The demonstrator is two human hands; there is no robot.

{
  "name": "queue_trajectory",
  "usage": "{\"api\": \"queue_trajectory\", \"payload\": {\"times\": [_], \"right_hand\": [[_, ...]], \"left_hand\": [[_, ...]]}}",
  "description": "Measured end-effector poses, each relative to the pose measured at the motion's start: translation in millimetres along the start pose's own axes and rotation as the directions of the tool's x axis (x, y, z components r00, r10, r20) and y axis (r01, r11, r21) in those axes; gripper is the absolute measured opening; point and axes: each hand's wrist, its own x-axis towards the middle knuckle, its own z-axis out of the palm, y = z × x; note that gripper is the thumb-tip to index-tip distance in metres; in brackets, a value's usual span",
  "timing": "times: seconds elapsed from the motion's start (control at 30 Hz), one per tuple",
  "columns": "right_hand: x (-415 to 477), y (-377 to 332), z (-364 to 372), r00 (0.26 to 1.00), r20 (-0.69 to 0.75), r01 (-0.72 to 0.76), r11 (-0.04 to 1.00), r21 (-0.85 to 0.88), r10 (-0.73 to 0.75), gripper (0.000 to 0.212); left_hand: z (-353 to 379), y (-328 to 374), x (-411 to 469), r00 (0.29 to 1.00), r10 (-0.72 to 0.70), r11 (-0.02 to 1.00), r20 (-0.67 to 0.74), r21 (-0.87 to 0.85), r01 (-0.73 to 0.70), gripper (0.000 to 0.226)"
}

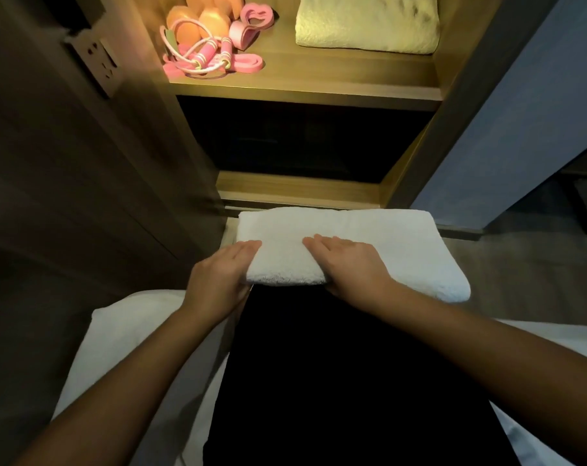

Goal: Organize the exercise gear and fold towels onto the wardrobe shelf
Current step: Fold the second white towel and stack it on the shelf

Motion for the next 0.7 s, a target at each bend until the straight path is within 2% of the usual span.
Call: {"api": "queue_trajectory", "payload": {"times": [0.07,0.13,0.17,0.2,0.23,0.27,0.3,0.4,0.43,0.5,0.53,0.63,0.7], "right_hand": [[3,3,-1,1.0,-0.006,-0.001,0.999,0.046,0.001,0.058],[5,4,2,1.0,-0.005,0.008,0.998,0.068,-0.007,0.065],[5,4,4,1.0,0.004,0.006,0.998,0.069,-0.007,0.071],[5,4,7,1.0,0.017,0.002,0.998,0.07,-0.003,0.08],[4,3,9,1.0,0.03,0.001,0.997,0.071,-0.003,0.089],[4,3,11,0.999,0.042,0.004,0.997,0.079,-0.007,0.096],[4,3,12,0.999,0.048,0.009,0.995,0.095,-0.014,0.1],[5,2,15,0.999,0.048,0.003,0.99,0.139,-0.01,0.101],[6,3,15,0.999,0.052,-0.003,0.99,0.144,-0.004,0.101],[6,4,14,0.997,0.074,-0.013,0.989,0.15,0.001,0.102],[6,5,14,0.996,0.086,-0.017,0.988,0.151,0.004,0.102],[7,3,16,0.992,0.123,-0.045,0.988,0.145,0.028,0.105],[7,1,19,0.991,0.126,-0.058,0.989,0.133,0.041,0.107]], "left_hand": [[-5,-5,7,0.999,-0.011,0.999,0.034,-0.033,0.012,0.062],[-2,-6,4,0.983,-0.177,0.962,0.048,-0.204,0.183,0.071],[-2,-6,-1,0.944,-0.323,0.88,0.072,-0.345,0.327,0.074],[-2,-6,-7,0.88,-0.455,0.737,0.136,-0.496,0.458,0.072],[-2,-7,-14,0.822,-0.526,0.578,0.216,-0.618,0.533,0.062],[-3,-9,-20,0.796,-0.536,0.456,0.279,-0.698,0.552,0.05],[-5,-11,-24,0.799,-0.522,0.4,0.299,-0.741,0.539,0.04],[-11,-18,-21,0.85,-0.479,0.422,0.218,-0.792,0.441,0.036],[-14,-20,-16,0.863,-0.445,0.385,0.237,-0.82,0.424,0.032],[-20,-24,-5,0.869,-0.34,0.265,0.361,-0.85,0.456,0.03],[-22,-27,1,0.855,-0.284,0.243,0.433,-0.83,0.501,0.034],[-30,-37,18,0.773,-0.178,0.32,0.609,-0.707,0.63,0.043],[-31,-33,23,0.743,-0.227,0.388,0.63,-0.642,0.662,0.041]]}}
